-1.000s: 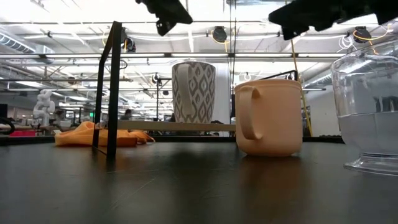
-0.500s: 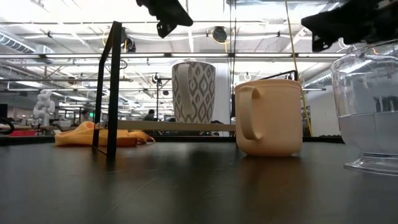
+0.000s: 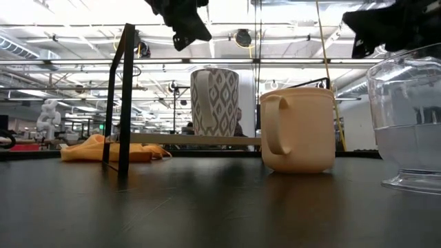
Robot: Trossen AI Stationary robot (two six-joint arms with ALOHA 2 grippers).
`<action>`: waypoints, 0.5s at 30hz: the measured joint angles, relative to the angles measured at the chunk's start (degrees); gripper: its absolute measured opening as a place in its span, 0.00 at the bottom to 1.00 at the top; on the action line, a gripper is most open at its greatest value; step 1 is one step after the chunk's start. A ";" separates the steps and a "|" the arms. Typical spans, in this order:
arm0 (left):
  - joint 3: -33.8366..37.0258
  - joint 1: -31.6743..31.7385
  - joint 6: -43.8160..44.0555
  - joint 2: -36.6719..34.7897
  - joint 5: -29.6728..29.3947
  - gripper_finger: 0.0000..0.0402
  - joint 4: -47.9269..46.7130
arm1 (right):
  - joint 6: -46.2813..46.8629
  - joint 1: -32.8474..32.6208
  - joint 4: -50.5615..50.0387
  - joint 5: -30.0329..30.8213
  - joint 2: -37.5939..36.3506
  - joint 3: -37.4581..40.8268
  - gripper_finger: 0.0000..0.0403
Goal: Stack small to large cups/mugs on shelf
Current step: Put the white mug on the shelf
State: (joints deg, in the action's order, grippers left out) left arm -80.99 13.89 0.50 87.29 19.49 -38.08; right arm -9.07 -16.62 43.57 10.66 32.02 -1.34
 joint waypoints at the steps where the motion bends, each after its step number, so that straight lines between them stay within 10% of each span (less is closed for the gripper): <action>1: 0.00 0.00 -0.01 0.29 0.01 0.00 0.23 | 0.13 0.00 -0.28 0.00 0.08 0.02 0.00; 15: -10.70 0.66 -0.98 12.08 -0.51 0.00 -10.07 | 0.69 0.00 -0.55 -0.22 1.26 0.20 0.00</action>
State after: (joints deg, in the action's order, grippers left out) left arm -91.69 14.55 -0.47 99.36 18.98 -48.15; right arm -8.38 -16.62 43.03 10.44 33.28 -1.15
